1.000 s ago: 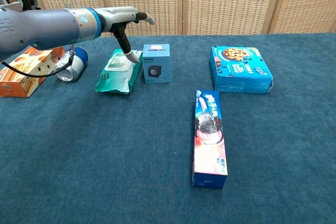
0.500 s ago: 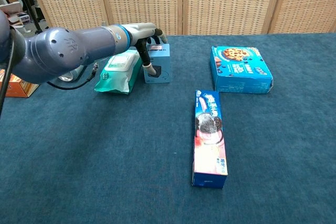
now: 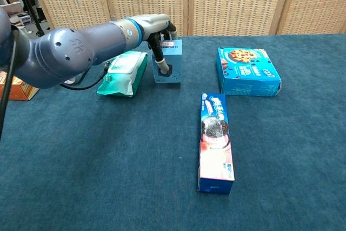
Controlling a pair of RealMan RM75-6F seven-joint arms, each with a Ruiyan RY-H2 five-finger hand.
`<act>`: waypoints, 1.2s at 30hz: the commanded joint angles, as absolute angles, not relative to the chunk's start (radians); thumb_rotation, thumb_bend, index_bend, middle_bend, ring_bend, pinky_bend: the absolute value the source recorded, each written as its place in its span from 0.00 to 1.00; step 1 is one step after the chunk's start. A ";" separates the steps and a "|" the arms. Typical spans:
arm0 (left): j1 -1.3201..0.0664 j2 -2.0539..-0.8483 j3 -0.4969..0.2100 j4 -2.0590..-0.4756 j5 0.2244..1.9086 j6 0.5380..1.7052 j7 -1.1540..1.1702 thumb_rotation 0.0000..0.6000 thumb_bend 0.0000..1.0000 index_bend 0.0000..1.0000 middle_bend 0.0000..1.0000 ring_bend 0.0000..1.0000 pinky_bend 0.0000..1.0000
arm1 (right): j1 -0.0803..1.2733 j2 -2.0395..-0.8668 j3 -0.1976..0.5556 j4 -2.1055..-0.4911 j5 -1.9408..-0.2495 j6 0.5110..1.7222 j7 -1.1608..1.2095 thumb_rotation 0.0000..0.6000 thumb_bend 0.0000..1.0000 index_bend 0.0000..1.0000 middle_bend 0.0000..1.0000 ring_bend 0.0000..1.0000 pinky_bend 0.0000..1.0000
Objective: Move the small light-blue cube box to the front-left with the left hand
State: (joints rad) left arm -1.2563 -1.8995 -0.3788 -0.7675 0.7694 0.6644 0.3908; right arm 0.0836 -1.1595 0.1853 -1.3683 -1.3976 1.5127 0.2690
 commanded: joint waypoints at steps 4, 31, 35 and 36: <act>-1.090 -1.587 -0.340 -1.272 0.864 0.867 0.422 1.00 0.17 0.54 0.52 0.41 0.41 | 0.079 -1.159 0.179 -1.378 -1.417 1.531 0.256 1.00 0.00 0.00 0.00 0.00 0.00; -0.489 -1.185 0.054 -1.599 1.351 1.180 -0.012 1.00 0.16 0.53 0.52 0.41 0.41 | 0.072 -1.123 0.086 -1.425 -1.612 1.610 0.247 1.00 0.00 0.00 0.00 0.00 0.00; -0.465 -1.221 0.053 -1.529 1.361 1.196 -0.001 1.00 0.16 0.53 0.52 0.41 0.41 | 0.068 -1.122 0.087 -1.421 -1.604 1.615 0.259 1.00 0.00 0.00 0.00 0.00 0.00; -0.462 -1.230 0.051 -1.516 1.362 1.197 -0.001 1.00 0.16 0.53 0.52 0.41 0.41 | 0.068 -1.121 0.087 -1.421 -1.603 1.616 0.262 1.00 0.00 0.00 0.00 0.00 0.00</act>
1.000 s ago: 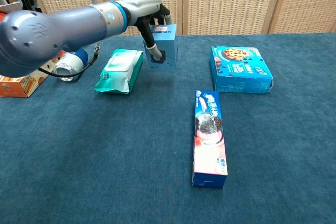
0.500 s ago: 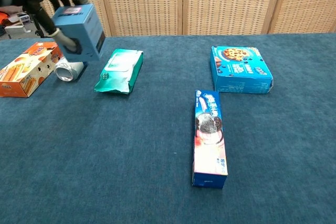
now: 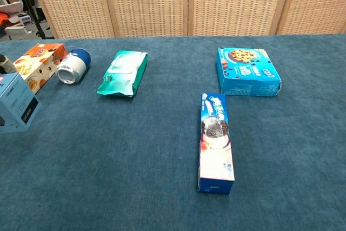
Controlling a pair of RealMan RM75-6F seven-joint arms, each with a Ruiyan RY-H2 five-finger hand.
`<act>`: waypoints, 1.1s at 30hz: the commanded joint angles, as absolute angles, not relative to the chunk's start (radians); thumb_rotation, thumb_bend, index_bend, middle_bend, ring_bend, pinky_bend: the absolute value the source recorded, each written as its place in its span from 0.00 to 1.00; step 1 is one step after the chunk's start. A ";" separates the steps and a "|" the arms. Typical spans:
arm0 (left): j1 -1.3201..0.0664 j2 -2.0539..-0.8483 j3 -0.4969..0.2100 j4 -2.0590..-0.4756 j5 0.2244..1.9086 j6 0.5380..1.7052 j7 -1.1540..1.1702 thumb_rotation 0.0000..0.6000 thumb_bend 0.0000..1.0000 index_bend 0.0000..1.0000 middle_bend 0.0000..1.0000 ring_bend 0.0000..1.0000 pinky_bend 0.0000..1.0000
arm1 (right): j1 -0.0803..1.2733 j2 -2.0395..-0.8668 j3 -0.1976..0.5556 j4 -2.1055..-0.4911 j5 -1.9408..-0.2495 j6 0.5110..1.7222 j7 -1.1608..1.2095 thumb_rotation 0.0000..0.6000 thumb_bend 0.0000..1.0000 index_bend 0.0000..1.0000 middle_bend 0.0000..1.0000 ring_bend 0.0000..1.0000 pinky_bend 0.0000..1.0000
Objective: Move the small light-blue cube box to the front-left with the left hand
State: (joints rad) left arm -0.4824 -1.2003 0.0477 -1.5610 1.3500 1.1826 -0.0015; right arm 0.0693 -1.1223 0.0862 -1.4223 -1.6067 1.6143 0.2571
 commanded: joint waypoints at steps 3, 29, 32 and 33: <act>-0.458 -1.246 0.046 -1.488 1.367 1.191 -0.006 1.00 0.16 0.53 0.51 0.41 0.41 | 0.067 -1.121 0.088 -1.420 -1.601 1.620 0.266 1.00 0.00 0.00 0.00 0.00 0.00; -0.453 -1.112 0.071 -1.640 1.336 1.041 0.134 1.00 0.00 0.00 0.00 0.00 0.00 | 0.059 -1.118 0.093 -1.431 -1.598 1.647 0.273 1.00 0.00 0.00 0.00 0.00 0.00; -0.458 -1.120 0.057 -1.675 1.267 1.034 0.250 1.00 0.00 0.00 0.00 0.00 0.00 | 0.059 -1.117 0.093 -1.431 -1.599 1.649 0.277 1.00 0.00 0.00 0.00 0.00 0.00; -0.463 -1.126 0.048 -1.693 1.222 1.029 0.303 1.00 0.00 0.00 0.00 0.00 0.01 | 0.058 -1.116 0.094 -1.430 -1.598 1.651 0.280 1.00 0.00 0.00 0.00 0.00 0.00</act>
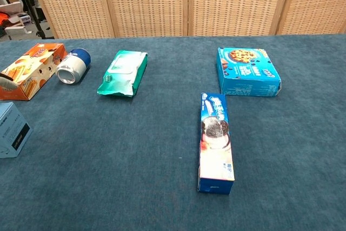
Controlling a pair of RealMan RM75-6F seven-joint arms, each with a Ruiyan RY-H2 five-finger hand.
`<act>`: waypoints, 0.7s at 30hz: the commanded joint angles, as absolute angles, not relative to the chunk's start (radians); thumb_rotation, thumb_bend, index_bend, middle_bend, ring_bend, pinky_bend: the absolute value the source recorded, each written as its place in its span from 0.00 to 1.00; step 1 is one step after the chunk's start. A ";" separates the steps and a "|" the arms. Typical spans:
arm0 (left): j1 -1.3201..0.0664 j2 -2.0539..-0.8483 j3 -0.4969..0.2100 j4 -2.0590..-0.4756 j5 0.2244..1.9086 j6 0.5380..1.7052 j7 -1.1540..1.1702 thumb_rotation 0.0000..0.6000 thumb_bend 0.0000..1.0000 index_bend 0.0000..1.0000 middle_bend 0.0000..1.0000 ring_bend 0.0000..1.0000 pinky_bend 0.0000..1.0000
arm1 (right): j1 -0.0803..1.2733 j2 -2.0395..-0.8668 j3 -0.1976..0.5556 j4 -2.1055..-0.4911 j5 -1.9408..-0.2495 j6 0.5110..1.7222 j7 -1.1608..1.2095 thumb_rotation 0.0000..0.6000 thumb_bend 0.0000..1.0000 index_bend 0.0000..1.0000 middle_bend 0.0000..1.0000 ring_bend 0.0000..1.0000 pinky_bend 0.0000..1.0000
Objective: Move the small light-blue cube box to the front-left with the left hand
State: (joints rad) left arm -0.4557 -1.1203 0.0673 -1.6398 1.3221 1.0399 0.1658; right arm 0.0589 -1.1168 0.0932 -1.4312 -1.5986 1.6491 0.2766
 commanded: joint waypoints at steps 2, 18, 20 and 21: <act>-0.471 -1.143 0.032 -1.713 1.162 1.029 0.366 1.00 0.00 0.01 0.02 0.02 0.05 | 0.057 -1.116 0.095 -1.428 -1.596 1.652 0.285 1.00 0.00 0.00 0.00 0.00 0.00; -0.496 -1.241 -0.005 -1.672 1.051 1.032 0.458 1.00 0.06 0.42 0.45 0.43 0.46 | 0.057 -1.117 0.104 -1.415 -1.579 1.652 0.319 1.00 0.00 0.00 0.00 0.00 0.00; -0.489 -1.234 -0.013 -1.673 1.057 1.042 0.428 1.00 0.07 0.42 0.45 0.43 0.46 | 0.057 -1.118 0.104 -1.415 -1.580 1.652 0.318 1.00 0.00 0.00 0.00 0.00 0.00; -0.484 -1.231 -0.019 -1.673 1.065 1.049 0.407 1.00 0.07 0.42 0.46 0.43 0.46 | 0.058 -1.118 0.104 -1.415 -1.580 1.651 0.319 1.00 0.00 0.00 0.00 0.00 0.00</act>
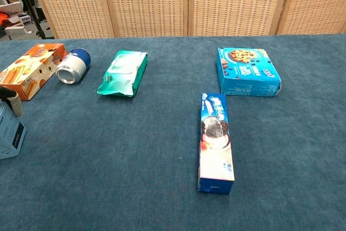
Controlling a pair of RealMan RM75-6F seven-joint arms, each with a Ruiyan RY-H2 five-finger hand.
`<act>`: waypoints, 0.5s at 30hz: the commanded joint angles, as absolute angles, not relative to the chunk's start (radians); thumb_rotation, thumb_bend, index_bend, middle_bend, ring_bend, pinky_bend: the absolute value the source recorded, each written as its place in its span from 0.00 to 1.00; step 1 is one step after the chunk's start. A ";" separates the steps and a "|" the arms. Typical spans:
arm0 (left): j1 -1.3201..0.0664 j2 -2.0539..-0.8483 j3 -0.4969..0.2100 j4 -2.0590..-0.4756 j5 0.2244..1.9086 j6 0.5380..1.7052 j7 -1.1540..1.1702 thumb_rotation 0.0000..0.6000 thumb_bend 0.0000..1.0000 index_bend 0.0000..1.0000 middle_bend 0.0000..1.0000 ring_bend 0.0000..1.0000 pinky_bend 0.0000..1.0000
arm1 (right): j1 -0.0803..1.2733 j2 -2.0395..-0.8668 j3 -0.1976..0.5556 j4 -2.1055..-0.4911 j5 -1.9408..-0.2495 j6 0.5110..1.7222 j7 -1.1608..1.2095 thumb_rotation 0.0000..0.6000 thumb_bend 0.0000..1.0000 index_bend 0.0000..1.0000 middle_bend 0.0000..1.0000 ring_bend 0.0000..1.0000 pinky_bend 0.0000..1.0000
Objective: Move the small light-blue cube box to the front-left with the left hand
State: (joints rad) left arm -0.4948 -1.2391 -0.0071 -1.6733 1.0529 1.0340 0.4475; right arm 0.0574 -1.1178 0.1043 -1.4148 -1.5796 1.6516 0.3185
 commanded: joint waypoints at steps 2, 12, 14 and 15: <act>-0.471 -1.227 -0.034 -1.672 1.101 1.065 0.329 1.00 0.06 0.42 0.46 0.44 0.46 | 0.058 -1.118 0.104 -1.416 -1.580 1.651 0.319 1.00 0.00 0.00 0.00 0.00 0.00; -0.412 -1.340 -0.005 -1.310 1.643 1.305 -0.686 1.00 0.04 0.46 0.48 0.44 0.46 | 0.059 -1.120 0.102 -1.424 -1.588 1.654 0.309 1.00 0.00 0.00 0.00 0.00 0.00; -0.404 -1.388 -0.001 -1.237 1.669 1.355 -0.776 1.00 0.03 0.46 0.48 0.44 0.46 | 0.059 -1.120 0.101 -1.425 -1.590 1.654 0.305 1.00 0.00 0.00 0.00 0.00 0.00; -0.398 -1.418 -0.005 -1.198 1.675 1.386 -0.815 1.00 0.02 0.46 0.48 0.44 0.46 | 0.059 -1.121 0.101 -1.426 -1.590 1.654 0.304 1.00 0.00 0.00 0.00 0.00 0.00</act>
